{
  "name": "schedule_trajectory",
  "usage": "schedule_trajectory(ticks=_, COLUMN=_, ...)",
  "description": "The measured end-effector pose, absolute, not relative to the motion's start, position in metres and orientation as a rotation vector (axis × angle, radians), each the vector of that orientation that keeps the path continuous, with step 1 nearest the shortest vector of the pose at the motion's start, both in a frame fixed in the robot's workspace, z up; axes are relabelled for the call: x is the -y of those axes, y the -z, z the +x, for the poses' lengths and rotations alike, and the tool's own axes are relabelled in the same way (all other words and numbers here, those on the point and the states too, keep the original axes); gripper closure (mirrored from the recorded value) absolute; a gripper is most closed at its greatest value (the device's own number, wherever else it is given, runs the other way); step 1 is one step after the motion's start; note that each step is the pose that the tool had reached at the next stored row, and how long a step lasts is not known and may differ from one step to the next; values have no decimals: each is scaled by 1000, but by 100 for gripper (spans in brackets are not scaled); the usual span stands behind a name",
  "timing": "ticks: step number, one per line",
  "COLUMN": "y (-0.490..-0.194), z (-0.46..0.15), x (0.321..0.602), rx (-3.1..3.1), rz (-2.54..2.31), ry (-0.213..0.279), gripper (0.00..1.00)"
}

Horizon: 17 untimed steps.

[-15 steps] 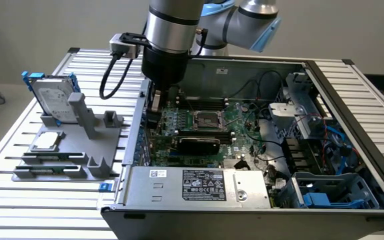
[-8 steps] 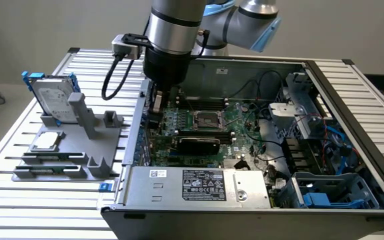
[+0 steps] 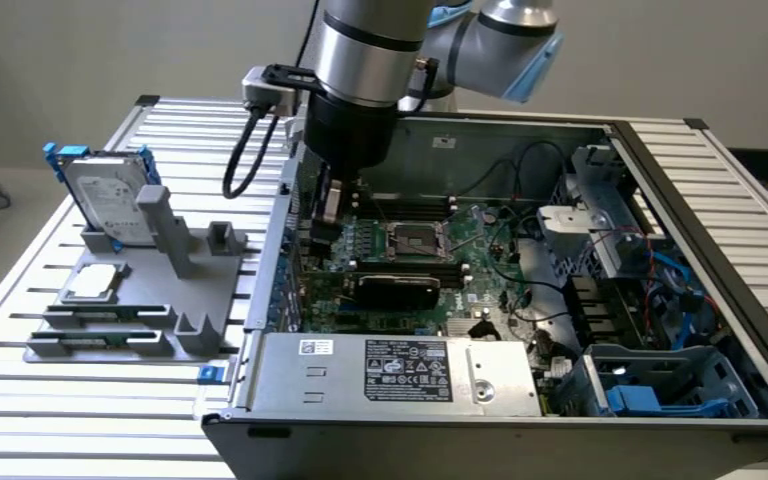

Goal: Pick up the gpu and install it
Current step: 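Press down on the gpu until it lock into place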

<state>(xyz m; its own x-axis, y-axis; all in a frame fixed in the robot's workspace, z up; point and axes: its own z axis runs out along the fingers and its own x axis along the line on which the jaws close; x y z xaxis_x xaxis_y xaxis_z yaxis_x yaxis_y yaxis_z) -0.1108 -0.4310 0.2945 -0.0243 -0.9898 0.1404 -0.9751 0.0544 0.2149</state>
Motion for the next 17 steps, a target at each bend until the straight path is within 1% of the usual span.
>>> schedule_trajectory(ticks=10, y=-296, z=-83, x=431, rx=2080, rz=1999, ry=89, gripper=89)
schedule_trajectory(ticks=17, y=-296, z=-81, x=431, rx=2080, rz=1999, ry=89, gripper=89)
